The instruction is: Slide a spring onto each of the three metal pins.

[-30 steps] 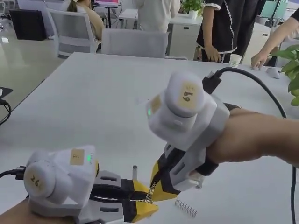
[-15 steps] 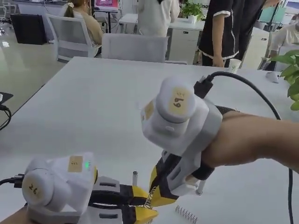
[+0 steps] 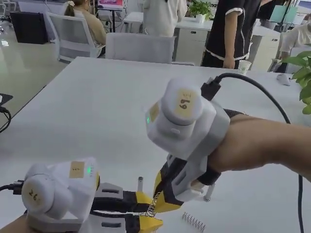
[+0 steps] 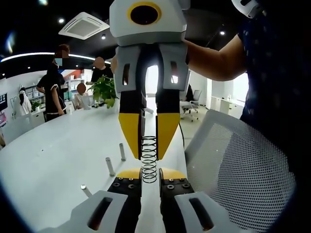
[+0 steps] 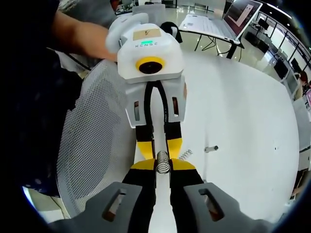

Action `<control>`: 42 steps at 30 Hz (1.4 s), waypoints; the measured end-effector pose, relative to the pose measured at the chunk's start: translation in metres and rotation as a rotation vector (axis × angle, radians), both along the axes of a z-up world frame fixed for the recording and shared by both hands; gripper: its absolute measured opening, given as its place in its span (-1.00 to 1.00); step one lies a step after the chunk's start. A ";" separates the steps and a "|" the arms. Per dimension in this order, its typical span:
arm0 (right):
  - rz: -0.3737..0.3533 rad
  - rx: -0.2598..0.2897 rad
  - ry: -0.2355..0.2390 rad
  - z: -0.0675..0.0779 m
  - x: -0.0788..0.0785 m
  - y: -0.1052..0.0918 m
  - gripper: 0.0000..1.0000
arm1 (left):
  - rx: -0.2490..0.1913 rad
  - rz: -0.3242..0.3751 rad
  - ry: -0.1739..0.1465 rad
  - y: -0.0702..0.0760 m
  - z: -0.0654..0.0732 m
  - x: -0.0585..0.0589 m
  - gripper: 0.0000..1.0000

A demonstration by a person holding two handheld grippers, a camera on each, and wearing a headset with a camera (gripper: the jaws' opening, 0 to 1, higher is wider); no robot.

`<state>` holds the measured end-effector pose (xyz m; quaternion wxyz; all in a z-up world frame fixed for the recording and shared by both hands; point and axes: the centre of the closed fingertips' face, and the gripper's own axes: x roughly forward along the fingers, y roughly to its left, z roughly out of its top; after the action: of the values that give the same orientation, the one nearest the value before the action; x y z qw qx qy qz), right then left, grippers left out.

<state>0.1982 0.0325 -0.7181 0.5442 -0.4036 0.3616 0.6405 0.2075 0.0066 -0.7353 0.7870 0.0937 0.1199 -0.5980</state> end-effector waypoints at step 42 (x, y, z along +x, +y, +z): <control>-0.078 0.013 -0.012 0.008 0.018 -0.021 -0.86 | -0.010 0.178 0.029 0.043 -0.017 0.020 -0.02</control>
<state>0.2164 0.0113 -0.7105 0.5735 -0.3896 0.3696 0.6186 0.2280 0.0495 -0.7522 0.8356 0.0698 0.1362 -0.5276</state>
